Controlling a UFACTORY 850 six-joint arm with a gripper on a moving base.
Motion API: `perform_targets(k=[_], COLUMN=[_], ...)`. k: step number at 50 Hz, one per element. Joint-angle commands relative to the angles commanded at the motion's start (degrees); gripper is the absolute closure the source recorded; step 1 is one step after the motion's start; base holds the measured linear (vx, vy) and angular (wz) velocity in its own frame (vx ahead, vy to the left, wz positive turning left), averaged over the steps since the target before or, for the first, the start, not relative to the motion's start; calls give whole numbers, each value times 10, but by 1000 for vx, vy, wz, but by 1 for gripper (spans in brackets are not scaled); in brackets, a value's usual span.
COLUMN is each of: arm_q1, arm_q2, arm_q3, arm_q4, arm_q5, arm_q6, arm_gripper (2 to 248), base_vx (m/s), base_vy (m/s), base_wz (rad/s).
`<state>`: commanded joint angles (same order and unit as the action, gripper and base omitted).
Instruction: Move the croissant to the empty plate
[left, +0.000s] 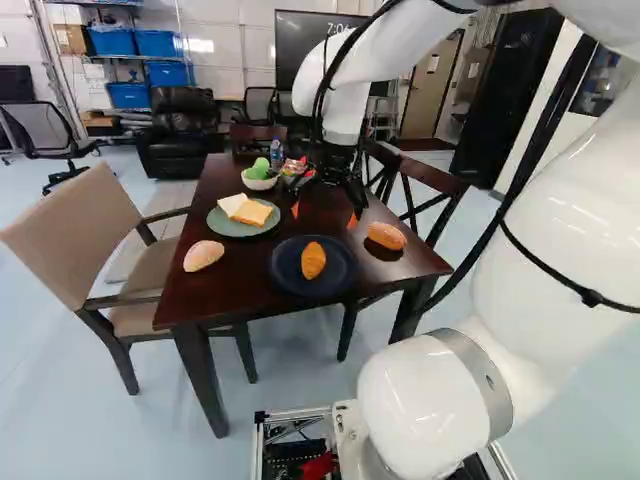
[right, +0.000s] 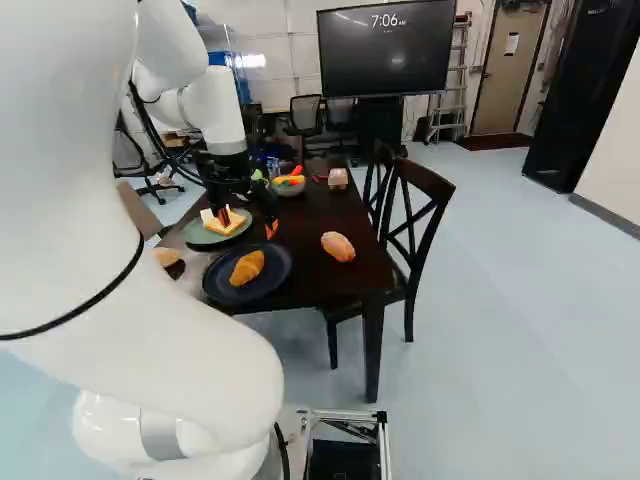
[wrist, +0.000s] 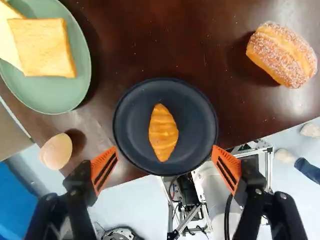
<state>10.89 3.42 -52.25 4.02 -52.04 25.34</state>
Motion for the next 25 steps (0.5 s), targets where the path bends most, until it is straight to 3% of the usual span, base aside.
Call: perform_targets(k=[25], arm_q1=[0], arm_q2=[0], arm_q3=[0], arm_q4=[0], arm_q5=[0], arm_q6=[0], arm_gripper=[3], base_vx=[-146], base_vy=[36], base_wz=[15])
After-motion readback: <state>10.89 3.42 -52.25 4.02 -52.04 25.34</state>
